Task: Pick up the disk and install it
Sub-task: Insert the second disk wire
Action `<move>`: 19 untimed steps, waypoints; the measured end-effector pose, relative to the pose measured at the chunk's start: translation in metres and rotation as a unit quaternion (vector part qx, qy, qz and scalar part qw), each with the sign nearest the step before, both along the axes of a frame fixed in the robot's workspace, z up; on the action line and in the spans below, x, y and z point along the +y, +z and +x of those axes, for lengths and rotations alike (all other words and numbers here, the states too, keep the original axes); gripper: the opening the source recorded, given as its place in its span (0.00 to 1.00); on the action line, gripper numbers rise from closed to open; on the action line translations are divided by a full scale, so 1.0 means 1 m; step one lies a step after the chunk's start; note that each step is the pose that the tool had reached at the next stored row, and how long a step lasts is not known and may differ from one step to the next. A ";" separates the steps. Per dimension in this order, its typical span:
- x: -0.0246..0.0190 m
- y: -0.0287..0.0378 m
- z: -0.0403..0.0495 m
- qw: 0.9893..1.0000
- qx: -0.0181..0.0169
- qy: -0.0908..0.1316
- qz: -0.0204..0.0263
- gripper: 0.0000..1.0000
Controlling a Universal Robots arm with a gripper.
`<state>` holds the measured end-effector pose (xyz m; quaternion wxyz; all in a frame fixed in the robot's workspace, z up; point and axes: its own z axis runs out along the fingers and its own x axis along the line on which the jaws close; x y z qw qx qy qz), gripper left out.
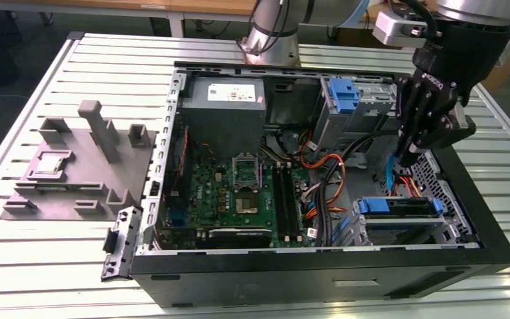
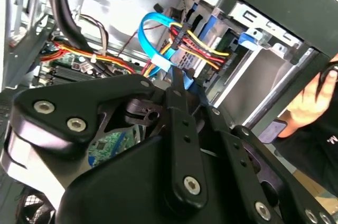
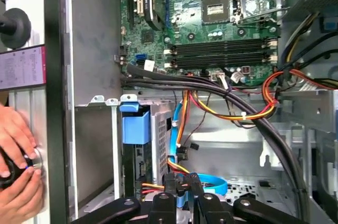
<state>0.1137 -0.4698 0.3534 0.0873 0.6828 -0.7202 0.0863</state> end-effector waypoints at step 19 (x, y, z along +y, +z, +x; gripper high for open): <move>-0.0091 -0.0075 -0.0087 1.000 -0.021 -0.001 -0.005 0.16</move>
